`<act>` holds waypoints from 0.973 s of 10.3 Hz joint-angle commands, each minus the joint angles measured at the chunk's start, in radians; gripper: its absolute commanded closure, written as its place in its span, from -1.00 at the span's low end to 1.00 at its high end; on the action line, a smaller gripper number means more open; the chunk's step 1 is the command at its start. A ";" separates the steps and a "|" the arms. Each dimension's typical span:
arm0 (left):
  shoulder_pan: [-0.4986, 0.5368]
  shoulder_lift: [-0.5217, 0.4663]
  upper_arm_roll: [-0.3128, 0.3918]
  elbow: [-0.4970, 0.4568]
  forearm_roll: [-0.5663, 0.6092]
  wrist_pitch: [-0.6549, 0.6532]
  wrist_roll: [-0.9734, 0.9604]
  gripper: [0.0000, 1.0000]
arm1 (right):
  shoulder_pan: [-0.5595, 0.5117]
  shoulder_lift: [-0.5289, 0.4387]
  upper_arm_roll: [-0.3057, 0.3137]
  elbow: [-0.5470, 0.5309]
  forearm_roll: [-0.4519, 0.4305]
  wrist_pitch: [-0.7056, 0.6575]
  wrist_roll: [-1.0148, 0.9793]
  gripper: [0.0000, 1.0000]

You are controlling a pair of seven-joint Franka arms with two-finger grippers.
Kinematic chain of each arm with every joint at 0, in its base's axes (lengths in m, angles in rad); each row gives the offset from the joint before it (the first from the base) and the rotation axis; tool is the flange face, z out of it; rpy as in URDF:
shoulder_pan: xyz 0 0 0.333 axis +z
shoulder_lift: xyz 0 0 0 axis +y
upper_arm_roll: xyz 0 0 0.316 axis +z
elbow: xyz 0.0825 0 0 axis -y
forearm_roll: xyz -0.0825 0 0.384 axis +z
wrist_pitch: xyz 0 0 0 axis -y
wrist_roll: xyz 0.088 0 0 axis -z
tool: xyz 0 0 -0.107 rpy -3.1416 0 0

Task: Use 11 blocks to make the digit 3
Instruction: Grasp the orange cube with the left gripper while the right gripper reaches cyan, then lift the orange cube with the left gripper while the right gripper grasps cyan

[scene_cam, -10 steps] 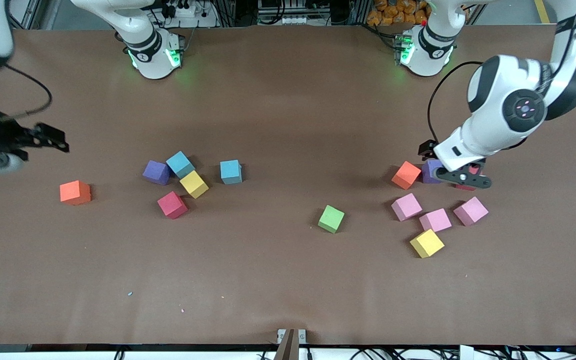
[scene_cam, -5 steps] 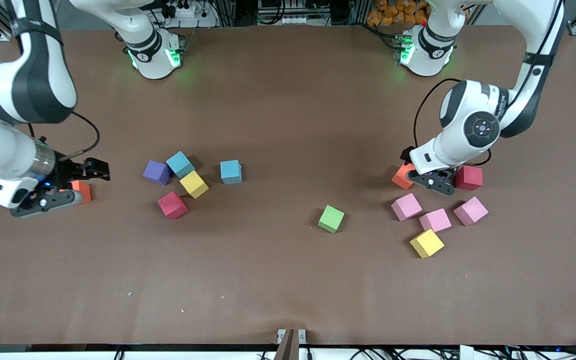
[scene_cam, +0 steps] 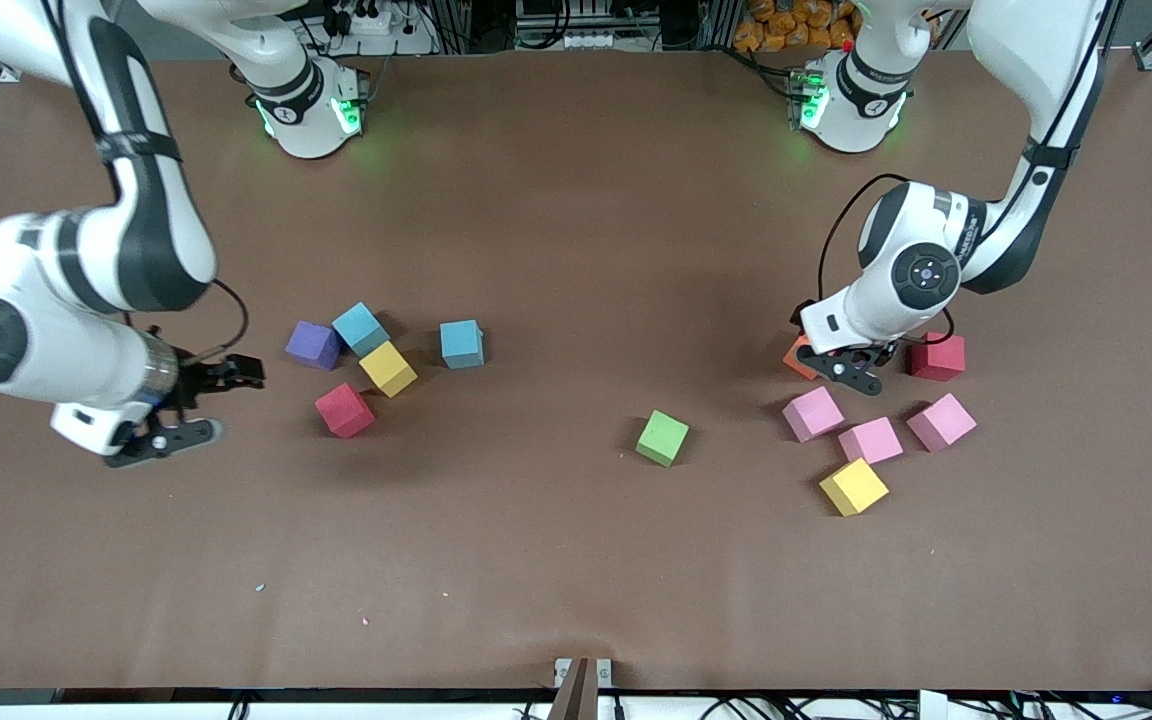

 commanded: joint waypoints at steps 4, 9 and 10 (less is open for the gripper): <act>-0.003 0.069 0.000 -0.013 0.074 0.110 -0.007 -0.87 | 0.122 -0.015 -0.002 -0.195 0.015 0.198 -0.087 -1.00; -0.118 0.064 -0.014 -0.005 0.070 0.054 -0.362 1.00 | 0.181 -0.090 -0.002 -0.357 0.015 0.292 -0.237 -1.00; -0.155 0.066 -0.026 0.008 0.061 0.054 -0.475 1.00 | 0.191 -0.107 -0.002 -0.397 0.015 0.322 -0.241 -1.00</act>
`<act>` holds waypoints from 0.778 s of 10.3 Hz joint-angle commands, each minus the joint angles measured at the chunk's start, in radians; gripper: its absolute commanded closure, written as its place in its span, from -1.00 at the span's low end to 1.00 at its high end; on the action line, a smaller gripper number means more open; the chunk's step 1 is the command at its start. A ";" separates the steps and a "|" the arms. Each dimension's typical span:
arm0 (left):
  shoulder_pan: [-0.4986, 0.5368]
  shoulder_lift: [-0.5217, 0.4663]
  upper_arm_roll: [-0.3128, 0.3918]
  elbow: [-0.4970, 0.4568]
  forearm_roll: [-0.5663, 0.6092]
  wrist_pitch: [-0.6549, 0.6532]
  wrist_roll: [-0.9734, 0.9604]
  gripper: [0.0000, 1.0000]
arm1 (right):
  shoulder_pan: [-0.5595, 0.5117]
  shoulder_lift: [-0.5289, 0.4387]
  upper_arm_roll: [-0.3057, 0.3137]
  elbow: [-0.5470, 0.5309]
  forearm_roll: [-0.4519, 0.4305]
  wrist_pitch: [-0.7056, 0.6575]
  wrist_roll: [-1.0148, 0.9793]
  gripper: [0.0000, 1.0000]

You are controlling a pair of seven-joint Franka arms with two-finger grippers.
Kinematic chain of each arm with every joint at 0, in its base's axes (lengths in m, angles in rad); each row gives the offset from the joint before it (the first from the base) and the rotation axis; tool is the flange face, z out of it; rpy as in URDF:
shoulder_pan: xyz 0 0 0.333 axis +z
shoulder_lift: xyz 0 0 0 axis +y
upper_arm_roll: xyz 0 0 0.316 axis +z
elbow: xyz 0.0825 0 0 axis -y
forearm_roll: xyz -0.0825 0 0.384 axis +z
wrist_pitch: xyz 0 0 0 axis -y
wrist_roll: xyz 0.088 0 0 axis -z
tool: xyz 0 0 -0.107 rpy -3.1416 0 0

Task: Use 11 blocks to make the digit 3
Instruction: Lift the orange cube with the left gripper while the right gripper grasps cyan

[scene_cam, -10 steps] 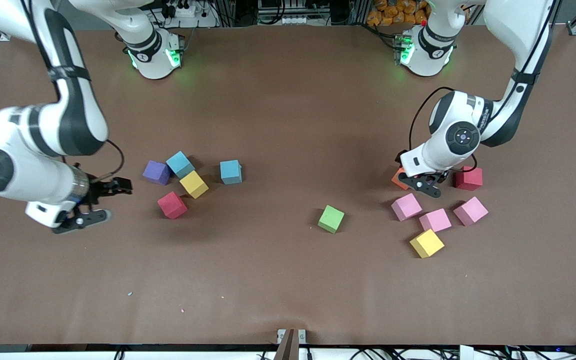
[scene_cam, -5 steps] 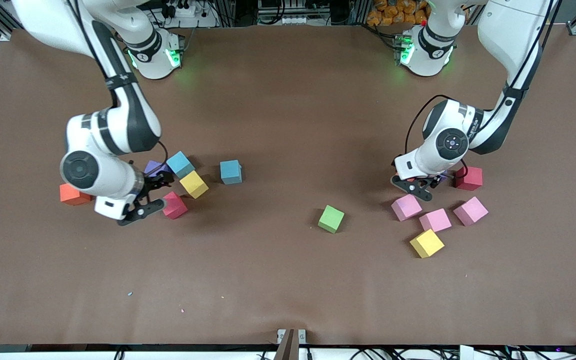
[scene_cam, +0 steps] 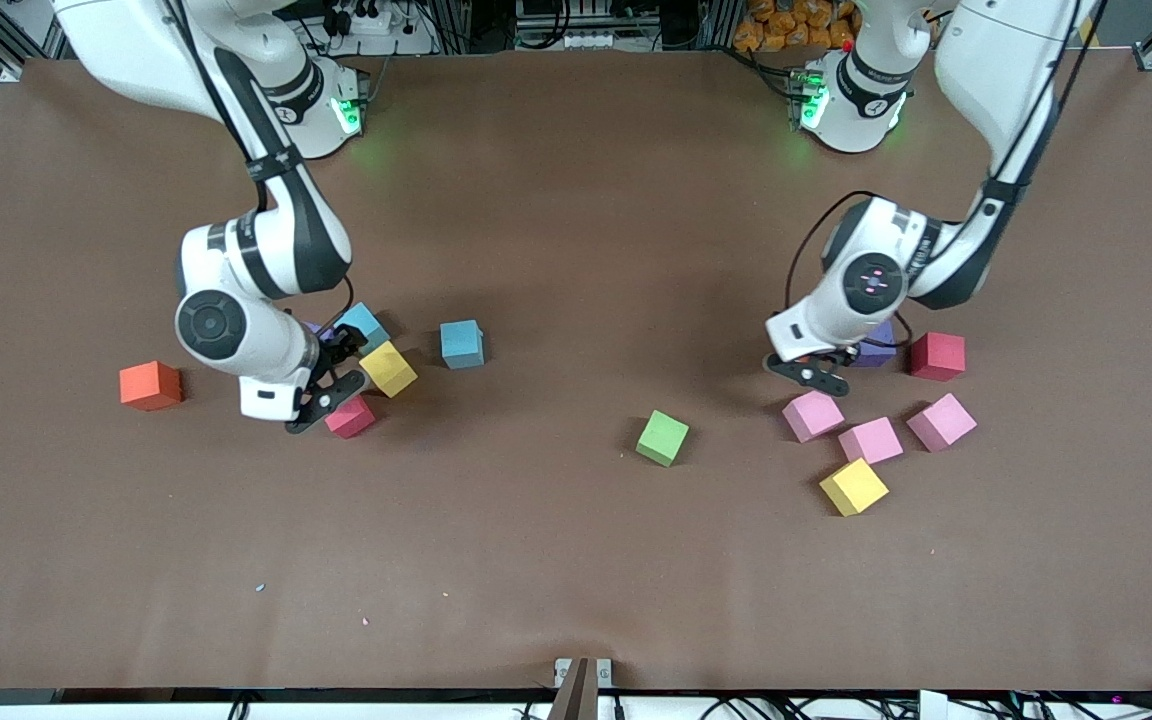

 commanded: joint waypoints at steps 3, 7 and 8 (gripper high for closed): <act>-0.093 0.031 -0.154 0.087 -0.043 -0.031 -0.402 1.00 | 0.021 -0.079 -0.005 -0.196 0.014 0.183 -0.143 -1.00; -0.257 0.180 -0.237 0.242 -0.048 -0.031 -0.716 1.00 | 0.066 -0.079 0.008 -0.230 0.014 0.187 -0.144 -1.00; -0.297 0.212 -0.237 0.277 -0.046 -0.031 -0.782 1.00 | 0.068 -0.077 0.009 -0.232 0.014 0.187 -0.146 -1.00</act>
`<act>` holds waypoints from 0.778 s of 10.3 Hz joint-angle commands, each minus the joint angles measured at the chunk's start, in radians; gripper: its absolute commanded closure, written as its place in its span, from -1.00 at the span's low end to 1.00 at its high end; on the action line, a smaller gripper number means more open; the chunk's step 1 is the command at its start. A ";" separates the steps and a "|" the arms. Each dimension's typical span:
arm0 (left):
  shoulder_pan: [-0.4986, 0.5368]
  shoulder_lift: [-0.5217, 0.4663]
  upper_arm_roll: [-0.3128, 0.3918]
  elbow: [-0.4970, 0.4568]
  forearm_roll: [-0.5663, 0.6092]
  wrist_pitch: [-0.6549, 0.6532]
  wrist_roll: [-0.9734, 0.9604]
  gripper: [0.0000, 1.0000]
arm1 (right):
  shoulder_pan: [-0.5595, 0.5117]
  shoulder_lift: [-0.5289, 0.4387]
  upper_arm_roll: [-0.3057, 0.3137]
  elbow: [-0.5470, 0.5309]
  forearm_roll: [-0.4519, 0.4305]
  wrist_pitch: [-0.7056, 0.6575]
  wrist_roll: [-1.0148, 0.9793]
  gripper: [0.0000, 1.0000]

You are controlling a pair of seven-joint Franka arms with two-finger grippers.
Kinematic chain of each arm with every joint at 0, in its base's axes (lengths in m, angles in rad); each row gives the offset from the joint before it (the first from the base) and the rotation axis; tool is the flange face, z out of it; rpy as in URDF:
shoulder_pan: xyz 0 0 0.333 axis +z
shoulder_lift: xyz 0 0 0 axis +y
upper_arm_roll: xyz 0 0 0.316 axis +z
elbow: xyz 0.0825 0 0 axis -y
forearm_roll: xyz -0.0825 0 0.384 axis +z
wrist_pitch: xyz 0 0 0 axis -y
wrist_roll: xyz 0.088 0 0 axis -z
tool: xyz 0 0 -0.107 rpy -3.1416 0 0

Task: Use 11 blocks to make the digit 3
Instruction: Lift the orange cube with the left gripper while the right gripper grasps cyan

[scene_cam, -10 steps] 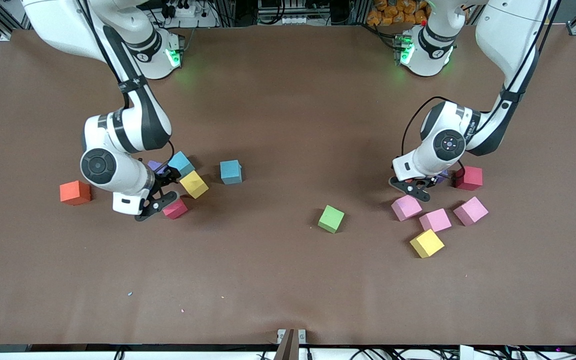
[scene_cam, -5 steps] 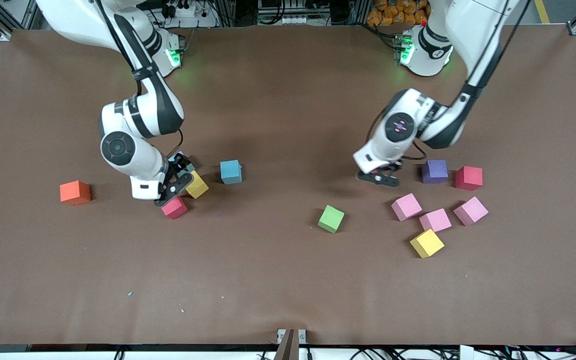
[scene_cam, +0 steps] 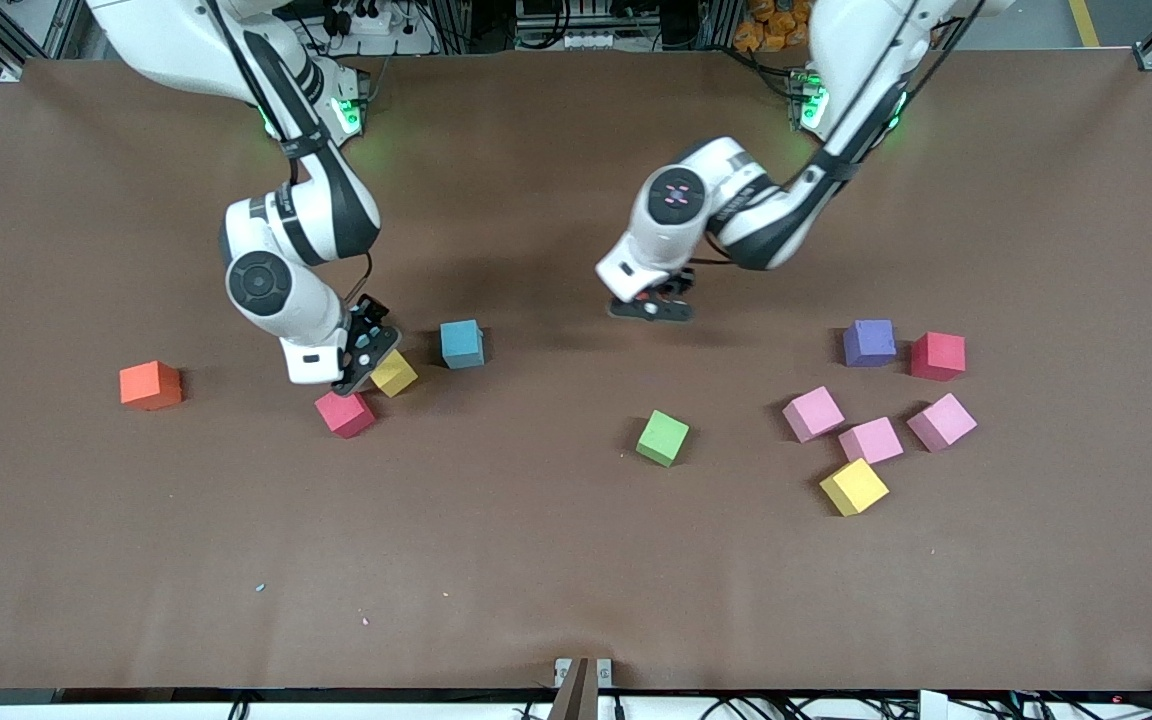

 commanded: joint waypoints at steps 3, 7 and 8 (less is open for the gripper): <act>-0.096 0.085 0.005 0.087 -0.008 -0.022 -0.139 0.99 | 0.019 -0.038 0.000 -0.082 0.014 0.051 -0.025 -1.00; -0.128 0.100 0.005 0.086 -0.011 -0.022 -0.180 0.93 | -0.001 -0.040 -0.001 -0.119 0.015 0.079 -0.062 -1.00; -0.132 0.105 0.005 0.081 -0.011 -0.023 -0.180 0.92 | -0.002 -0.040 -0.001 -0.139 0.015 0.105 -0.062 -1.00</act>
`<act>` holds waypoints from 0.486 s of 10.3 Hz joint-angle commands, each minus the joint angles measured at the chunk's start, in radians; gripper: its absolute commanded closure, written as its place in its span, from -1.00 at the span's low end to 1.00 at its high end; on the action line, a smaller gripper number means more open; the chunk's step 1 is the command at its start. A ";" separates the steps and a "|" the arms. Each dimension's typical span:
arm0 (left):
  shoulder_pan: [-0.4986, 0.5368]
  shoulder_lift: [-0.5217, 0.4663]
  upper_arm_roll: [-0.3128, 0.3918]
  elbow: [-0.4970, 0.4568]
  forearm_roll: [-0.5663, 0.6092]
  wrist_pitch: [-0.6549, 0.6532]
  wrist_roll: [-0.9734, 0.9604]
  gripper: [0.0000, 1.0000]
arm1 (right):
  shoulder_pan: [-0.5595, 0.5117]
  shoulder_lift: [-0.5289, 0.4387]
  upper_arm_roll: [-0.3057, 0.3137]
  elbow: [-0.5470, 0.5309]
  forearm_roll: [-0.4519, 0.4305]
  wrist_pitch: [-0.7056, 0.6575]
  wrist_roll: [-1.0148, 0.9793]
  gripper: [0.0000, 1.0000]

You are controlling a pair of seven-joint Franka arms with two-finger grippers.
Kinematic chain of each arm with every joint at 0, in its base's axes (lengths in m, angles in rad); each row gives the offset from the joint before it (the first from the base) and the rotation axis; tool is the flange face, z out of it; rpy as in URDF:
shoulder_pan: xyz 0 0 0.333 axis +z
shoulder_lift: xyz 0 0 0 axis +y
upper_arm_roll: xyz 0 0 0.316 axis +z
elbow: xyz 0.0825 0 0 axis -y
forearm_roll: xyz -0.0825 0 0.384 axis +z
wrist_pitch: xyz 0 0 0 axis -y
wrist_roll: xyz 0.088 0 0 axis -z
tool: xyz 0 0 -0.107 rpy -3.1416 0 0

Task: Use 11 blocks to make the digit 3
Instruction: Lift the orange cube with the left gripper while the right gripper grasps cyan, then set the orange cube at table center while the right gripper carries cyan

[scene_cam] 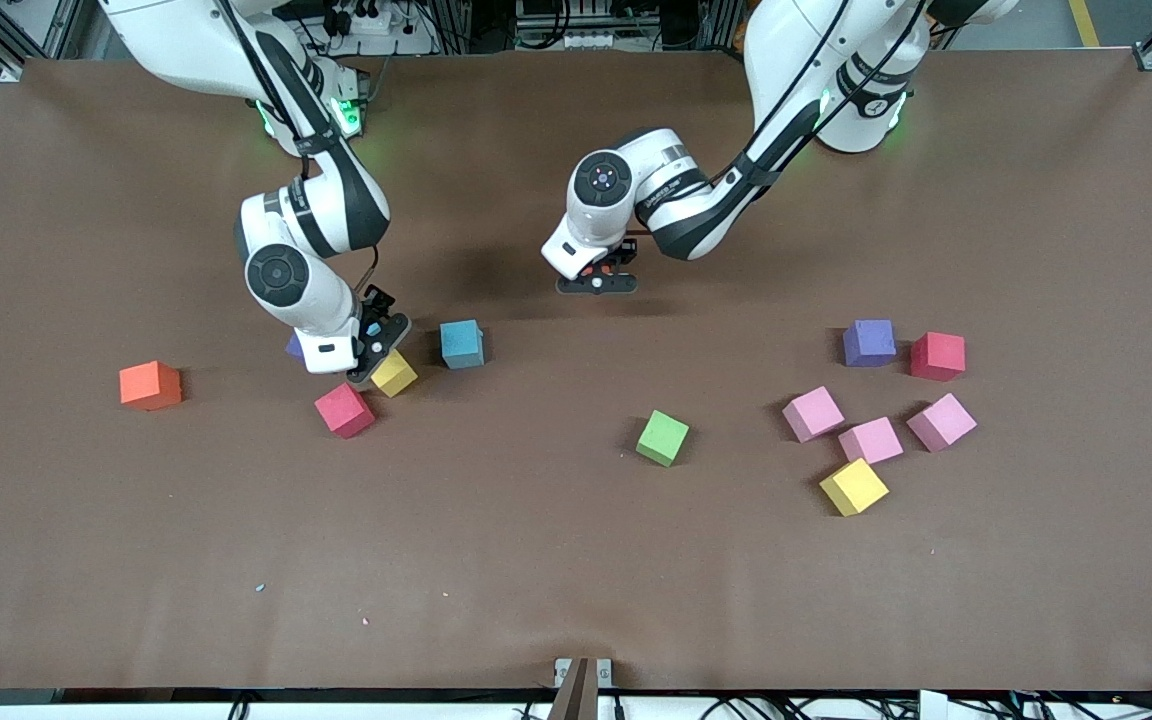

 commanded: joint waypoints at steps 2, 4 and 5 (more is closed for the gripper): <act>-0.032 0.013 0.006 0.007 -0.009 -0.020 -0.012 0.85 | -0.009 -0.043 0.004 -0.087 0.015 0.049 -0.021 -1.00; -0.034 0.013 0.006 0.006 0.000 -0.038 -0.011 0.27 | -0.015 -0.063 0.004 -0.114 0.015 0.048 -0.023 -1.00; -0.034 0.010 0.009 0.006 0.005 -0.046 -0.012 -0.99 | -0.015 -0.068 0.004 -0.123 0.015 0.048 -0.023 -1.00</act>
